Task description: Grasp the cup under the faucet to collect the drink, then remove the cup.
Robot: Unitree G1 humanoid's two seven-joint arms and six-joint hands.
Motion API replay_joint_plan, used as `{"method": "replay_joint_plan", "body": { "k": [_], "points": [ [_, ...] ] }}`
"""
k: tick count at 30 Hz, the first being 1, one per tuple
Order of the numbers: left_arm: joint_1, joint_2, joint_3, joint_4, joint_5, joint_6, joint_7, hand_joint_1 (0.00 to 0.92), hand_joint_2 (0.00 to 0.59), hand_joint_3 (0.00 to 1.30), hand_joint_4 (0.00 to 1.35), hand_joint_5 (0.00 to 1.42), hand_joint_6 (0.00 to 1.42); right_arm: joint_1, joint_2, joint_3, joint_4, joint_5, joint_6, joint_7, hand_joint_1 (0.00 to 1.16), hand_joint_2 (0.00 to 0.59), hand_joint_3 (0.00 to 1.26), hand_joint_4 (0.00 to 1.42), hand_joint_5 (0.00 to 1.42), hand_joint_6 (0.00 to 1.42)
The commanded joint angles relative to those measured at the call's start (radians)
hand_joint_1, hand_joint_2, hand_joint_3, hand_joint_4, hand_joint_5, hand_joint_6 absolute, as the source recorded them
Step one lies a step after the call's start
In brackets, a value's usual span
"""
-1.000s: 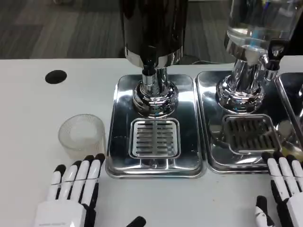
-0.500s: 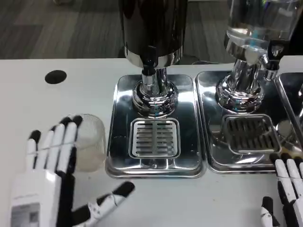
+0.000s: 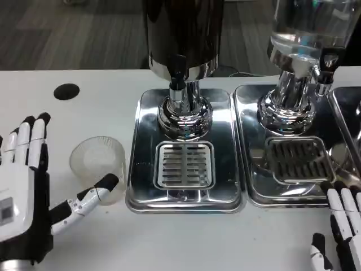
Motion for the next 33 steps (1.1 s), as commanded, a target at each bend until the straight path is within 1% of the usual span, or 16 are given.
{"method": "replay_joint_plan", "body": {
  "k": [1,5,10,15,21,27,29,31,33],
  "points": [
    [-0.066,0.021,0.005,0.073,-0.011,-0.01,-0.025,0.0,0.015,0.1,0.0,0.1,0.03,-0.001,0.007,0.004,0.009,0.002,-0.005,-0.006,0.12,0.538,0.01,0.0,0.0,0.0],
    [-0.143,0.028,-0.011,0.153,-0.013,0.005,-0.062,0.0,0.007,0.1,0.0,0.1,0.05,-0.008,0.007,0.003,0.01,0.007,-0.007,-0.002,0.12,0.538,0.02,0.0,0.0,0.0],
    [-0.221,0.025,-0.052,0.224,0.003,0.052,-0.142,0.0,0.009,0.08,0.0,0.11,0.07,-0.008,0.008,0.006,0.027,0.013,-0.013,-0.003,0.13,0.535,0.02,0.0,0.0,0.0],
    [-0.252,0.017,-0.085,0.257,0.005,0.082,-0.173,0.0,0.008,0.08,0.0,0.12,0.08,-0.005,0.003,-0.002,0.044,0.027,-0.025,-0.009,0.14,0.534,0.03,0.0,0.0,0.0],
    [-0.281,0.015,-0.109,0.288,-0.005,0.1,-0.196,0.0,0.003,0.08,0.0,0.17,0.14,-0.002,-0.005,-0.008,0.047,0.04,-0.036,-0.01,0.14,0.533,0.03,0.0,0.0,0.0],
    [-0.299,0.013,-0.123,0.303,-0.015,0.109,-0.211,0.0,0.009,0.11,0.01,0.26,0.25,-0.005,-0.007,-0.007,0.052,0.042,-0.045,-0.01,0.15,0.533,0.04,0.0,0.0,0.0],
    [-0.301,0.014,-0.126,0.305,-0.018,0.111,-0.207,0.0,0.016,0.12,0.04,0.31,0.3,-0.005,-0.007,-0.009,0.053,0.045,-0.048,-0.01,0.15,0.533,0.05,0.0,0.0,0.01],
    [-0.302,0.013,-0.126,0.306,-0.022,0.112,-0.207,0.004,0.024,0.15,0.11,0.4,0.38,-0.005,-0.009,-0.012,0.055,0.048,-0.052,-0.01,0.15,0.533,0.05,0.0,0.0,0.01],
    [-0.304,0.013,-0.126,0.306,-0.026,0.113,-0.211,0.029,0.03,0.19,0.16,0.45,0.45,-0.005,-0.01,-0.014,0.057,0.049,-0.056,-0.01,0.15,0.533,0.05,0.0,0.0,0.01]
  ]
}}
